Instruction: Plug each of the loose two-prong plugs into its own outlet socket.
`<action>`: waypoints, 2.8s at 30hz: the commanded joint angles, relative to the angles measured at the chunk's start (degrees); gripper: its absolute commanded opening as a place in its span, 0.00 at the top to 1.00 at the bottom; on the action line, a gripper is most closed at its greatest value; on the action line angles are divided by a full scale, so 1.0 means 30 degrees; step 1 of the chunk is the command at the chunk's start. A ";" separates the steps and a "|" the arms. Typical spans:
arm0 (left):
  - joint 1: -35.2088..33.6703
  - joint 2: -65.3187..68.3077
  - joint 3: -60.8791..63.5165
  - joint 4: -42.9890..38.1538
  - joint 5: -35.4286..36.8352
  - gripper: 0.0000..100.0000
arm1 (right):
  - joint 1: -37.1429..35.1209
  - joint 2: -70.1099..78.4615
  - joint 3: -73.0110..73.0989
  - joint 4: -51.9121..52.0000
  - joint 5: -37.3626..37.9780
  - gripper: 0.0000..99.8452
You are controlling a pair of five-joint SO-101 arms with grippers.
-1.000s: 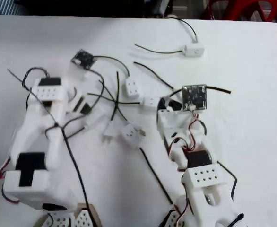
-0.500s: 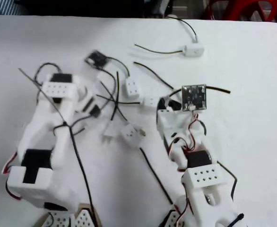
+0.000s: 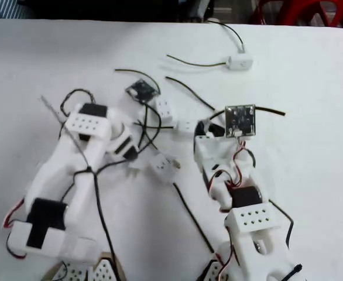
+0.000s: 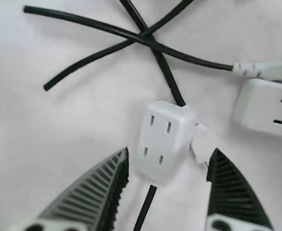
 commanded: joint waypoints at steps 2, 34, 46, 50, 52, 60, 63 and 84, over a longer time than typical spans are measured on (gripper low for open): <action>-0.0484 -0.1480 -0.0117 -0.0440 0.0000 0.74 | 0.0015 -0.0249 -0.0088 0.0015 0.0205 0.98; -0.1861 -0.3795 -0.0762 0.0674 0.0293 0.74 | 0.0015 -0.0249 -0.0088 0.0044 0.0205 0.98; -0.3824 -1.0095 0.3546 0.0527 0.1788 0.74 | -0.0044 -0.0249 -0.0088 0.0044 0.0205 0.98; -0.5260 -1.0916 0.4513 0.0117 0.1934 0.74 | -0.0073 -0.0249 -0.0088 0.0044 0.0205 0.98; -0.6051 -1.1297 0.5363 -0.0615 0.2667 0.74 | -0.0103 -0.0278 -0.0234 0.0044 0.0234 0.98; -0.7223 -1.2967 1.0432 -0.4366 0.3136 0.74 | -0.3062 -0.0220 -0.3429 0.3619 0.0264 0.98; -0.7253 -1.3553 1.2073 -0.5568 0.3223 0.74 | -0.4762 0.0249 -0.4630 0.4440 0.0264 0.98; -1.0095 -1.3289 1.3685 -0.8264 0.5978 0.74 | -0.8630 1.7509 -1.6264 0.4381 0.4161 0.98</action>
